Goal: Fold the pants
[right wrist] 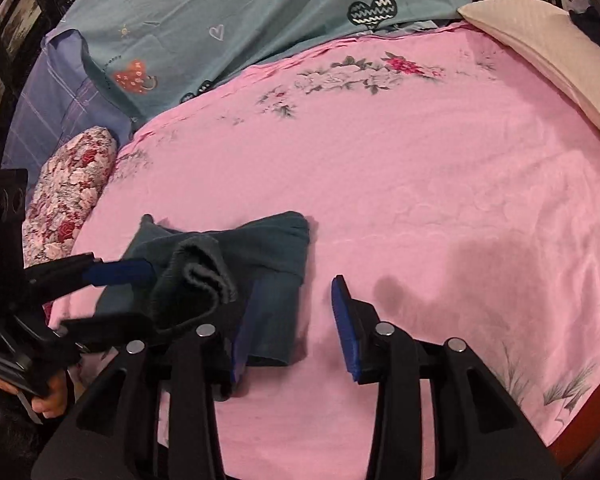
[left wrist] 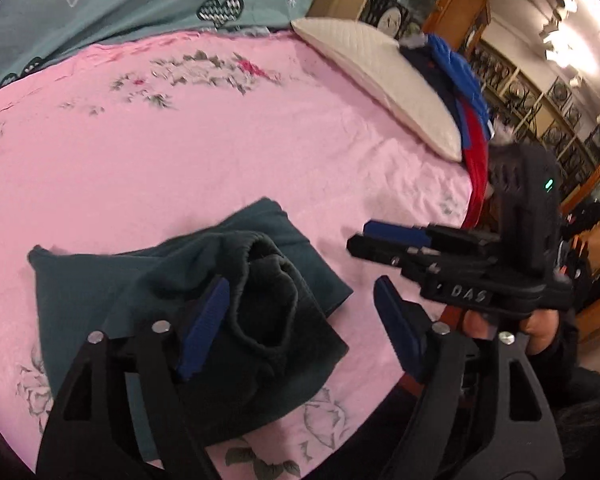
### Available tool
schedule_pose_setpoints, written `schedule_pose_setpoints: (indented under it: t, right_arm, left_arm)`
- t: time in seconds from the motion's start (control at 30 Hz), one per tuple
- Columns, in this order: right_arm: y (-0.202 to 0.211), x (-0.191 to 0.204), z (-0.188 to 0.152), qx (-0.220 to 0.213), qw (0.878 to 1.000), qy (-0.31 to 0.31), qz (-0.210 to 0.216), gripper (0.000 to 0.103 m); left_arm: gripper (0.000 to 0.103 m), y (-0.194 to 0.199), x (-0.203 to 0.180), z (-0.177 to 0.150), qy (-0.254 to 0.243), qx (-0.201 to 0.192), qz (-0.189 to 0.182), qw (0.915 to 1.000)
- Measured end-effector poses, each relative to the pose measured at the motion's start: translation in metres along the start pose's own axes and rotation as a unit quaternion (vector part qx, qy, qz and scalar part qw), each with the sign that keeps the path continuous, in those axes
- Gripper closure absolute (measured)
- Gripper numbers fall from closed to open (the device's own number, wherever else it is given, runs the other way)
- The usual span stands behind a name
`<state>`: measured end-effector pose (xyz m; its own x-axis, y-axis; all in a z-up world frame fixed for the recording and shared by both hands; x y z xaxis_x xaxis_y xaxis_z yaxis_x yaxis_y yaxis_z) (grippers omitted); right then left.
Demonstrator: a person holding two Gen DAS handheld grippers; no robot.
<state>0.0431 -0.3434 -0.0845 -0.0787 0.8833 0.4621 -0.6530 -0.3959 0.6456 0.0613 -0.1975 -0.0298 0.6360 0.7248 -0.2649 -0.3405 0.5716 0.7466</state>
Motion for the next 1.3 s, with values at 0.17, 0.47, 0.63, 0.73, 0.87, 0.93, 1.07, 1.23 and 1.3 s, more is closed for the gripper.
schedule_pose_setpoints:
  t: [0.17,0.47,0.63,0.73,0.87,0.93,1.07,1.23,1.3]
  right_arm:
    - [-0.006,0.047,-0.008,0.009,0.997,0.081,0.017,0.033]
    - [-0.027,0.119,-0.035,0.020,0.976,0.217,-0.027,0.051]
    - [-0.064,0.104,-0.034,0.093,0.975,0.199,-0.021,0.098]
    - [-0.052,0.096,-0.030,0.091,0.982,0.165,0.013,0.098]
    - [0.000,0.083,-0.021,0.059,0.988,0.115,0.083,0.098]
    - [0.004,0.070,-0.028,0.074,0.988,0.095,0.094,0.096]
    - [-0.011,0.050,-0.053,0.117,0.988,0.094,0.032,0.092]
    - [0.004,0.047,-0.037,0.068,0.993,0.094,0.001,0.035]
    - [0.000,0.044,-0.030,0.068,0.995,0.080,-0.002,0.033]
  left_arm:
    - [0.009,0.072,0.059,-0.003,0.069,-0.069,0.056,0.9937]
    - [0.009,0.064,0.117,-0.050,0.139,-0.041,0.068,0.9871]
    - [0.009,0.056,0.114,-0.055,0.138,-0.036,0.054,0.9883]
    - [0.009,0.056,0.114,-0.058,0.134,-0.037,0.054,0.9888]
    - [0.009,0.053,0.118,-0.058,0.142,-0.036,0.049,0.9880]
    - [0.009,0.049,0.117,-0.058,0.143,-0.033,0.044,0.9881]
    - [0.009,0.043,0.113,-0.059,0.137,-0.024,0.042,0.9894]
    - [0.009,0.041,0.109,-0.058,0.132,-0.022,0.044,0.9900]
    - [0.009,0.040,0.107,-0.059,0.132,-0.021,0.043,0.9901]
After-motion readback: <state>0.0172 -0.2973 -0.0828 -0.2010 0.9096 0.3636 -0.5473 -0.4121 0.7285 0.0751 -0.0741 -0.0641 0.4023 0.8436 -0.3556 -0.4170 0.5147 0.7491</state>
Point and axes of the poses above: each gripper's, at about its wrist camera, not at the fingertips, and y roughly against the way its jaws point, x to its left, z to its top, the point moved 6 cm from there along -y, roughly the way its jaws point, and after that the axes turned 5 degrees about z, right-handed, at the moved point
